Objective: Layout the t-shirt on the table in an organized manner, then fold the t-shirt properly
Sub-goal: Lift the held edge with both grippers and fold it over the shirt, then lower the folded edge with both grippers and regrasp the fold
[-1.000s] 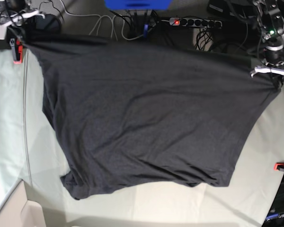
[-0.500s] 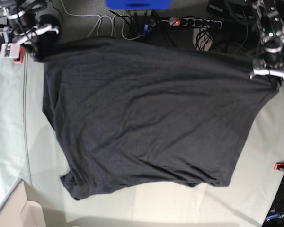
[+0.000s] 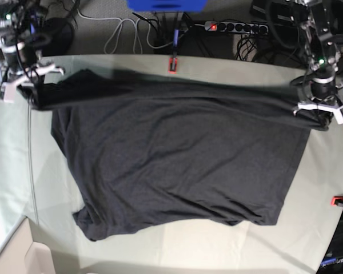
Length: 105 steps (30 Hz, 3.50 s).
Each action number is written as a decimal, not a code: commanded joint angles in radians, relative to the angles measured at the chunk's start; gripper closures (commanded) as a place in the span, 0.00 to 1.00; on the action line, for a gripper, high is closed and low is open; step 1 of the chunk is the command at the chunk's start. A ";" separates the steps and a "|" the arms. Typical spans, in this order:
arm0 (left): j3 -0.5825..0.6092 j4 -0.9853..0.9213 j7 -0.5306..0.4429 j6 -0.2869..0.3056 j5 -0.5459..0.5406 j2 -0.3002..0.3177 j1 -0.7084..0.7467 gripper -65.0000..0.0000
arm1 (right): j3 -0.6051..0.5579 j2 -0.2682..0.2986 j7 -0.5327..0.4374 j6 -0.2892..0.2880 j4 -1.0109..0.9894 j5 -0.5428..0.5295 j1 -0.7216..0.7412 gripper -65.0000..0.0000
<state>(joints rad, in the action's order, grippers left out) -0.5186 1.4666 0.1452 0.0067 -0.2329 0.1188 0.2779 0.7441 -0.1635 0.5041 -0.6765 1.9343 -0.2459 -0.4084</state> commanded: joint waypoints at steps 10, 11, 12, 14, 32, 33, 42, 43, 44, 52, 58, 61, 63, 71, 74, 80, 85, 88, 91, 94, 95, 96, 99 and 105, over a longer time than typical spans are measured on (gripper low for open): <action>-0.002 0.016 -0.031 -0.001 0.002 0.011 -0.024 0.99 | 0.010 0.006 -0.028 -0.022 0.012 0.056 0.134 1.00; -0.002 0.016 -0.031 -0.001 0.002 0.011 -0.024 0.99 | 0.010 0.006 -0.028 -0.022 0.012 0.056 0.144 1.00; -0.002 0.015 -0.031 -0.001 0.002 0.011 -0.022 0.99 | 0.010 0.006 -0.026 -0.022 0.012 0.056 0.151 1.00; -0.002 0.013 -0.029 -0.001 0.002 0.011 -0.019 0.99 | 0.010 0.006 -0.008 -0.022 0.012 0.056 0.165 1.00; -0.004 0.003 0.113 -0.001 0.004 0.029 -0.134 0.99 | 0.030 0.006 0.089 -0.022 0.011 0.056 0.230 1.00; -0.004 0.003 0.113 -0.001 0.004 0.029 -0.147 0.99 | 0.030 0.006 0.089 -0.022 0.011 0.056 0.230 1.00; -0.002 -0.119 0.115 -0.001 0.004 0.031 -0.259 0.99 | 0.028 0.006 0.087 -0.022 0.009 0.056 0.251 1.00; -0.002 -0.132 0.115 -0.001 0.004 0.031 -0.266 0.99 | 0.028 0.006 0.087 -0.022 0.009 0.056 0.253 1.00; -0.002 -0.148 0.115 -0.001 0.004 0.031 -0.277 0.99 | 0.028 0.006 0.087 -0.022 0.009 0.056 0.257 1.00; -0.002 -0.246 0.115 -0.001 0.004 0.031 -0.363 0.99 | -0.045 0.011 0.086 -0.022 -0.005 0.056 0.259 1.00; -0.002 -0.295 0.115 -0.001 0.004 0.031 -0.395 0.99 | -0.085 0.043 0.083 -0.022 -0.109 0.056 0.291 1.00; -0.002 -0.329 0.115 -0.001 0.004 0.031 -0.412 0.99 | -0.103 0.080 0.087 -0.022 -0.186 0.056 0.319 1.00; -0.002 -0.346 0.115 -0.001 0.004 0.031 -0.415 0.99 | -0.114 0.106 0.087 -0.022 -0.224 0.056 0.339 1.00; 0.124 -0.373 0.113 -0.004 0.000 0.078 -0.435 0.73 | -0.171 0.183 0.100 -0.022 -0.310 0.056 0.383 0.85; 0.130 -0.369 0.112 -0.003 0.000 0.083 -0.434 0.56 | -0.196 0.186 0.120 -0.022 -0.309 0.056 0.383 0.67; 0.128 -0.363 0.109 -0.003 -0.009 0.107 -0.429 0.40 | -0.189 0.180 0.120 -0.022 -0.307 0.056 0.382 0.47; 0.117 -0.372 0.106 -0.001 -0.009 0.127 -0.378 0.40 | -0.085 0.155 0.118 -0.022 -0.306 0.055 0.352 0.47; 0.114 -0.376 0.106 -0.001 -0.009 0.127 -0.357 0.40 | -0.024 0.143 0.118 -0.022 -0.306 0.055 0.326 0.47; 0.124 -0.373 0.106 -0.001 -0.009 0.127 -0.342 0.40 | -0.007 0.141 0.118 -0.022 -0.306 0.052 0.285 0.47; 0.125 -0.379 0.106 -0.001 -0.009 0.129 -0.339 0.40 | 0.002 0.120 0.112 -0.022 -0.306 0.049 0.242 0.47; 0.125 -0.381 0.106 -0.001 -0.009 0.129 -0.339 0.40 | 0.013 0.112 0.112 -0.022 -0.306 0.049 0.237 0.47; 0.125 -0.381 0.107 0.000 -0.009 0.129 -0.337 0.40 | 0.024 0.103 0.112 -0.022 -0.306 0.049 0.234 0.47; 0.125 -0.381 0.107 0.000 -0.009 0.131 -0.315 0.40 | 0.045 0.094 0.112 -0.022 -0.306 0.049 0.228 0.47; 0.125 -0.390 0.106 0.000 -0.009 0.124 -0.242 0.40 | 0.039 0.109 0.112 -0.022 -0.306 0.052 0.204 0.47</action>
<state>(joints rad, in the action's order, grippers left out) -0.3916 1.0637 0.2367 0.0082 -0.2527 0.2295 0.0528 0.7826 -0.0658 0.6384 -0.6769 1.6100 -0.1791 -0.2066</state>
